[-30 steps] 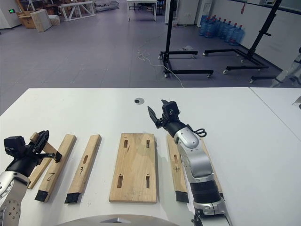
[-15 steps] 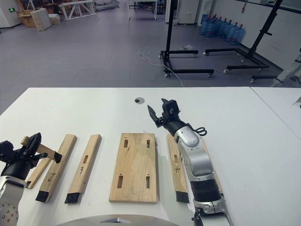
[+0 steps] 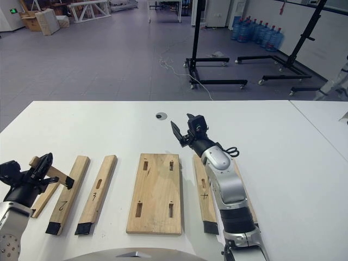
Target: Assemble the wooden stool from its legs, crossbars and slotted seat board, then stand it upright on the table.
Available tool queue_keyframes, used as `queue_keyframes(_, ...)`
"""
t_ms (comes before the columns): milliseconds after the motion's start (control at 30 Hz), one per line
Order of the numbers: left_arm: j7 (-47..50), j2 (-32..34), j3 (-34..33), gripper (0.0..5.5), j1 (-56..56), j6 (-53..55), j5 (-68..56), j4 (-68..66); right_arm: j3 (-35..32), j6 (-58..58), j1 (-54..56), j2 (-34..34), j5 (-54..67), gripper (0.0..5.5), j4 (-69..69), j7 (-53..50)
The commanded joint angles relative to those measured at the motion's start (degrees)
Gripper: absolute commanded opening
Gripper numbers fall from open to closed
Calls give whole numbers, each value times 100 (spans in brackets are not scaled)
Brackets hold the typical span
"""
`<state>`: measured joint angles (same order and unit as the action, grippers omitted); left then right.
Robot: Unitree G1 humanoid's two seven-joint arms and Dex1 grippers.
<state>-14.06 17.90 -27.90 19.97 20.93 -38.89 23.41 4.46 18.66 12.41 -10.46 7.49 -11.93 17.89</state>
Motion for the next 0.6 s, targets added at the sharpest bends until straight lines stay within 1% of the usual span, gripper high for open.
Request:
queue_keyframes(33,-45,48,93,38,96,65,186,-27,12,93,-44,17,8,335,-88,-32)
queue_keyframes(333,71,-38,-267,38,-223,86,-344,116,18,54,-51,47,-6,335,-61,-94)
queue_keyframes(600,-28,180,-89,38,-230,134,-128,81,28,16,-67,98,-13,335,-46,-153)
